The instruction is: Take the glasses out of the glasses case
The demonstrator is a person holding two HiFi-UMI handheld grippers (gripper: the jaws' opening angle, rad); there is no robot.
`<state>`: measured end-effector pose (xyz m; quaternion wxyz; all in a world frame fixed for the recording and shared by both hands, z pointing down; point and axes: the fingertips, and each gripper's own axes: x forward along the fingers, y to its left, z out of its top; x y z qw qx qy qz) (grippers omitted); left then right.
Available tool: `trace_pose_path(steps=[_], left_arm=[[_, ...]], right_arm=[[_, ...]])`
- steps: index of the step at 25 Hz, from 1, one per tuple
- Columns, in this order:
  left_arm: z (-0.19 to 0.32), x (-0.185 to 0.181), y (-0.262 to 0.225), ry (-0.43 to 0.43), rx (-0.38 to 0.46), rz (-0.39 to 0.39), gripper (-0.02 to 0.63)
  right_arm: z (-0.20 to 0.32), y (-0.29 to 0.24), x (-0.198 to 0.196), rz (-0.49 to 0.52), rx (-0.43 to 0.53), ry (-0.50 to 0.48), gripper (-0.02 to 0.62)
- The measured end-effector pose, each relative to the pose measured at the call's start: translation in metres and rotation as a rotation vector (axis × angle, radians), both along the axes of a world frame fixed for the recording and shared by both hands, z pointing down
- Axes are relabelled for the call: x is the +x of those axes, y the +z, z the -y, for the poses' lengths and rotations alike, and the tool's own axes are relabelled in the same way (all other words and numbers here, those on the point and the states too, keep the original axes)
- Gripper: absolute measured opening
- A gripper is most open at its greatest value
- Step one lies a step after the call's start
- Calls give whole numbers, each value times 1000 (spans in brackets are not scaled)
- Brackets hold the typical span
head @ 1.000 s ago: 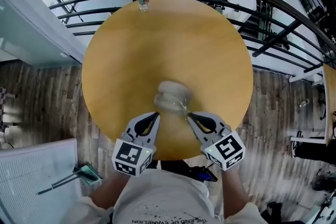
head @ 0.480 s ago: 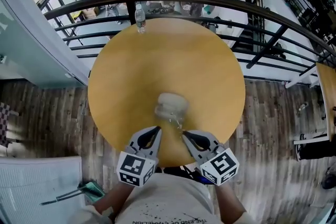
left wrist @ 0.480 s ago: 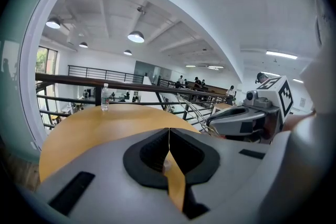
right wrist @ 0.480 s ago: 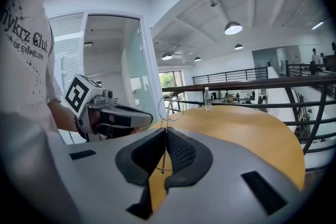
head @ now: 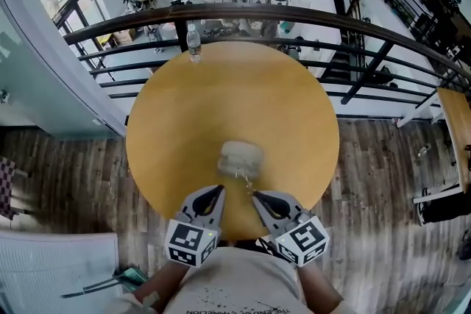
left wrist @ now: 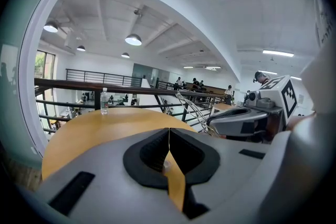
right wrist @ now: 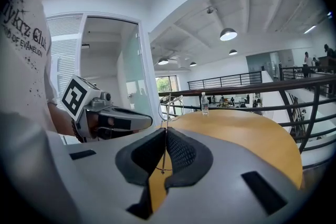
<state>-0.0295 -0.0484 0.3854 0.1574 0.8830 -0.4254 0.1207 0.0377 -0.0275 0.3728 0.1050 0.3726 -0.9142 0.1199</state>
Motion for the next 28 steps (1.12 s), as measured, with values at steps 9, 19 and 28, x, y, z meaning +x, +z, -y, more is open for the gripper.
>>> trace_pose_path(steps=[9,19,28], left_arm=[[4,3,-3,23,6,-4,25],[2,8,-6,29,5,-3,25],[4,5,0,21,-1,-11,25]], right_arm=[[6,-2,6,-9,-12,36,29],[7,-3,11,-5,-16,31,29],[10,-1,6,-6,-10,17,29]])
